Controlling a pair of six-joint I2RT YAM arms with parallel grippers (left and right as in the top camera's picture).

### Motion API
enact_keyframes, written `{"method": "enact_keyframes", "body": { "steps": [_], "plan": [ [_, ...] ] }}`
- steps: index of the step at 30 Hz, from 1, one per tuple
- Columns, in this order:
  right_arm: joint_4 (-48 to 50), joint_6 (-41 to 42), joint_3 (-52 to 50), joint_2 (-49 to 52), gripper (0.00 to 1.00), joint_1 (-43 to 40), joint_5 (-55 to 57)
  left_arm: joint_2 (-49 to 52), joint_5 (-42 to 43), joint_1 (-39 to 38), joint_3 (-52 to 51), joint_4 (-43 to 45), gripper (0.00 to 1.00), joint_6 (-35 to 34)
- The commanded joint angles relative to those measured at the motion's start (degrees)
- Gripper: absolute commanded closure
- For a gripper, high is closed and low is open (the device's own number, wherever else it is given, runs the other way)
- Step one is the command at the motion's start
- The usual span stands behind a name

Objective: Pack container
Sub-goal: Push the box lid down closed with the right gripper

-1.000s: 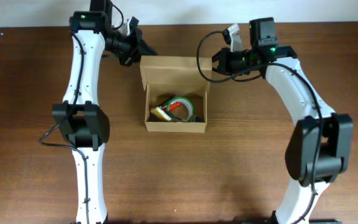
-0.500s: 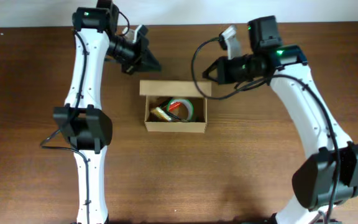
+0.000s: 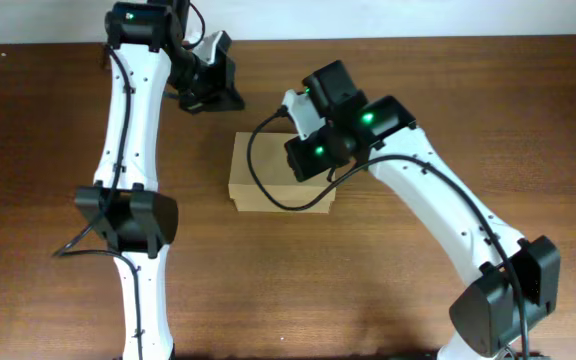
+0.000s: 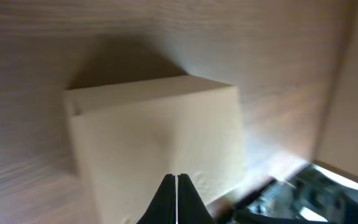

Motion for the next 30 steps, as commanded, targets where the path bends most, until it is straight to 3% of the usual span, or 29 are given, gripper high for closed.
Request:
{"method": "enact_keyframes", "body": {
  "steps": [1,12,30],
  "plan": [
    [1.01,-0.63,1.16,0.90,0.96,1.20,5.35,-3.17,-9.90,0.35,-0.11,-0.20,0.98,-1.11],
    [1.03,-0.63,1.14,7.43,0.97,1.46,5.60,-4.15,-18.86,0.35,-0.11,-0.20,0.98,-1.57],
    [-3.74,-0.22,0.98,15.72,0.97,4.44,10.05,-4.15,-20.11,0.35,-0.11,-0.20,0.98,-1.57]
  ]
}}
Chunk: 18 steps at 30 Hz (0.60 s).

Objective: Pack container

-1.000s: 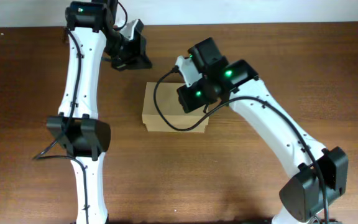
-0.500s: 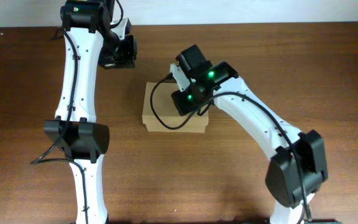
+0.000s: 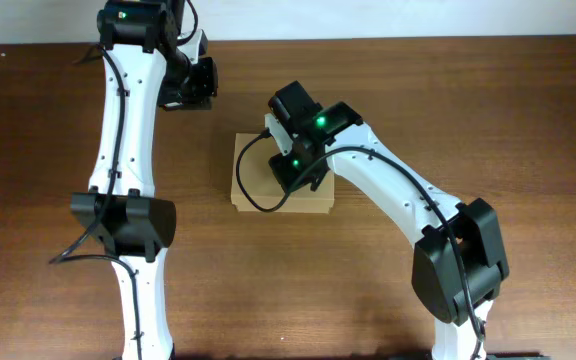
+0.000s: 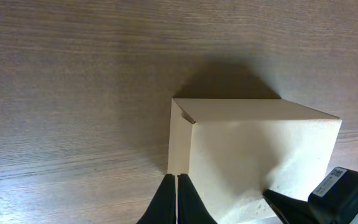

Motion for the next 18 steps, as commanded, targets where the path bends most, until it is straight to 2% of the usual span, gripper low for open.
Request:
{"method": "enact_keyframes", "body": {
  "steps": [1,10,13,14,15,16,18],
  "plan": [
    [-1.49,-0.24,-1.57,3.80,0.97,1.14,2.62,-2.54,-0.81,0.33,-0.11,-0.22,0.98,-0.35],
    [-3.63,-0.76,-0.87,2.60,0.96,1.14,2.93,-2.54,-0.83,0.35,-0.11,-0.20,0.96,-0.31],
    [-3.91,-3.04,1.44,1.09,0.97,1.14,0.28,-2.58,-0.81,0.33,-0.11,-0.20,0.68,-0.28],
    [-4.15,-3.54,2.54,0.61,0.95,1.14,-0.17,-2.58,-0.81,0.33,-0.11,-0.20,0.56,-0.28],
    [-4.57,-3.91,3.80,0.15,0.80,1.14,-0.52,-2.69,-0.81,0.33,-0.11,-0.20,0.36,-0.28],
    [-5.18,-4.48,5.46,-0.31,0.60,1.14,-0.85,-2.80,-0.81,0.33,-0.11,-0.20,0.23,-0.28],
    [-6.23,-5.29,8.17,-0.94,0.15,1.14,-0.98,-3.13,-0.81,0.33,-0.11,-0.20,0.04,-0.26]
  ]
}}
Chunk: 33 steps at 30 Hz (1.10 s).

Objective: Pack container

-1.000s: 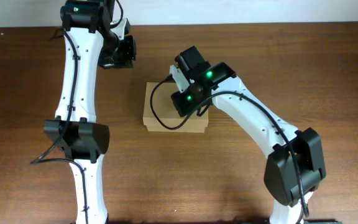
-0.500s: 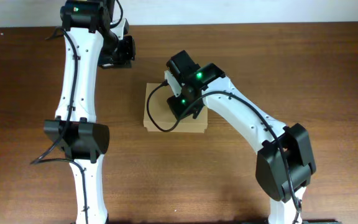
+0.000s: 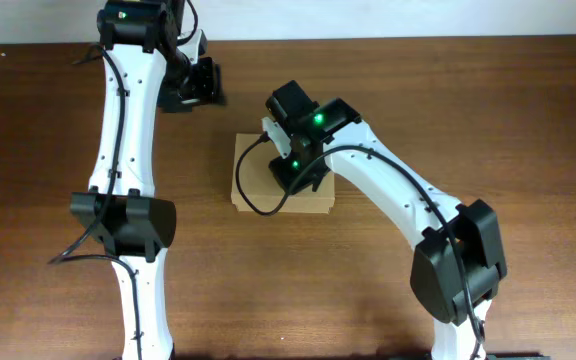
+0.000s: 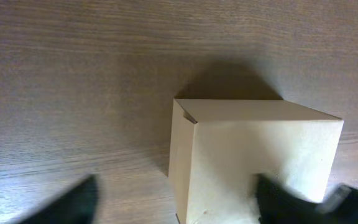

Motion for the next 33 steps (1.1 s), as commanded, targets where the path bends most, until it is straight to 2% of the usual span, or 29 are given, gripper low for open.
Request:
{"method": "enact_keyframes", "body": {
  "steps": [1,6,10,16,24,28,33],
  "plan": [
    [-1.18,-2.40,6.05,-1.05,0.01,0.57,-0.98,-3.43,-0.39,0.33,-0.11,-0.20,0.00,-0.07],
    [-4.09,-2.34,13.40,-1.09,0.01,0.42,-0.76,-4.70,-0.35,0.33,-0.11,-0.20,0.00,-0.09],
    [-7.82,-1.95,18.23,-1.09,0.01,0.35,-1.44,-6.49,2.93,0.35,-0.11,-0.20,0.00,1.44],
    [-15.30,-13.05,19.63,-4.98,0.01,-1.99,-4.24,-12.04,1.73,0.35,-0.13,-0.20,0.00,7.04],
    [-21.40,-18.51,19.63,-16.04,0.01,-12.07,-8.52,-23.80,-1.46,0.33,-0.94,-0.20,0.00,8.48],
    [-23.43,-21.03,19.58,-21.55,0.01,-16.39,-8.48,-30.45,-1.95,0.33,-6.01,-0.20,0.00,8.44],
    [-23.67,-22.38,15.32,-28.63,0.01,-19.23,-8.46,-40.26,-2.60,0.33,-19.67,-0.20,0.00,6.69]
  ]
}}
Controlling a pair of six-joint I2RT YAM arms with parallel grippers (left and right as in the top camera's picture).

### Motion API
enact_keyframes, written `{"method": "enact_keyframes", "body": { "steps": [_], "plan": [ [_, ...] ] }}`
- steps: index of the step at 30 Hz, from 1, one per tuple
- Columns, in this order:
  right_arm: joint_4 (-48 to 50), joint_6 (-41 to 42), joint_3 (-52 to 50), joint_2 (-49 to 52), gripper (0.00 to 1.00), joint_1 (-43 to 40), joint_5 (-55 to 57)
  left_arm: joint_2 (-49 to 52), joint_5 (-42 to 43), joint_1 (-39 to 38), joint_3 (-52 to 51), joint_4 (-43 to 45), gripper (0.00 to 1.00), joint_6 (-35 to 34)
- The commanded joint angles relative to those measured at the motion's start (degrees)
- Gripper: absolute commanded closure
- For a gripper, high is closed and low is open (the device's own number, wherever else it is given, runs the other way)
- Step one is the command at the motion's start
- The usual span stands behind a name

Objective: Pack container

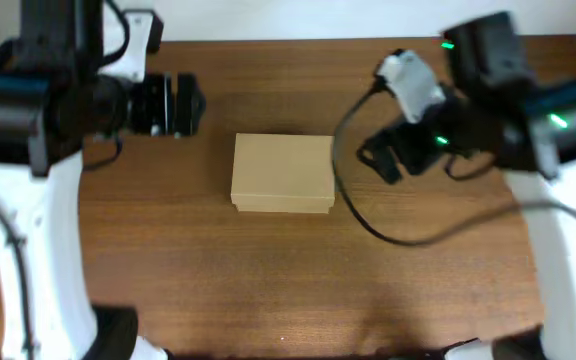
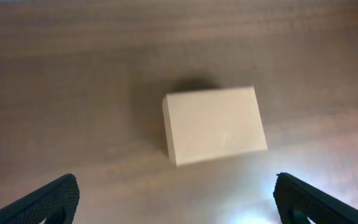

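A closed tan cardboard box [image 1: 283,172] lies flat in the middle of the brown table [image 1: 268,290]; nothing touches it. My left gripper [image 1: 171,105] hangs high, to the box's left and a little behind it. In the left wrist view the box [image 2: 215,123] sits well below, and the left gripper [image 2: 180,204] is open wide, with its dark fingertips [image 2: 50,200] at the bottom corners. My right gripper [image 1: 380,157] is off the box's right side, blurred. Whether its fingers are open or shut does not show.
Both arms are raised close to the overhead camera and look large and blurred. A black cable [image 1: 353,205] loops down from the right arm past the box's right edge. A pale wall strip [image 1: 288,15] runs along the table's far edge.
My right gripper was on top of the box and is now off to its right. The left gripper stands higher and farther from the box, and is open wide. The box stays shut.
At first my left gripper was shut near the box's back left corner, with the right gripper over the box's right side. Then the right gripper lay on the lid's middle, with the left one farther back. Now both arms are raised clear of the closed box.
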Motion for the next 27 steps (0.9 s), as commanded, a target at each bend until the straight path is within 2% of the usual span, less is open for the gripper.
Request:
{"method": "enact_keyframes", "body": {
  "steps": [1,6,16,21,27],
  "plan": [
    [0.04,-3.17,-4.24,-4.68,0.01,-1.05,-1.42,-5.77,-1.88,0.33,-9.73,-0.07,0.01,-1.05],
    [4.55,-3.34,-16.61,-13.05,0.01,-1.03,-1.46,-15.72,-3.98,0.33,-22.86,2.10,0.00,-3.65],
    [17.05,-2.84,-44.28,-33.24,0.01,-1.03,-9.44,-37.18,-3.85,0.33,-49.75,15.80,0.01,-3.61],
    [20.52,1.40,-53.00,-46.12,0.01,-1.03,-9.79,-47.41,-3.85,0.33,-61.13,21.79,0.00,-3.54],
    [23.08,2.27,-60.81,-63.87,0.01,-1.03,-9.77,-57.72,-3.80,0.33,-70.71,25.31,0.00,-1.88]
  ]
}}
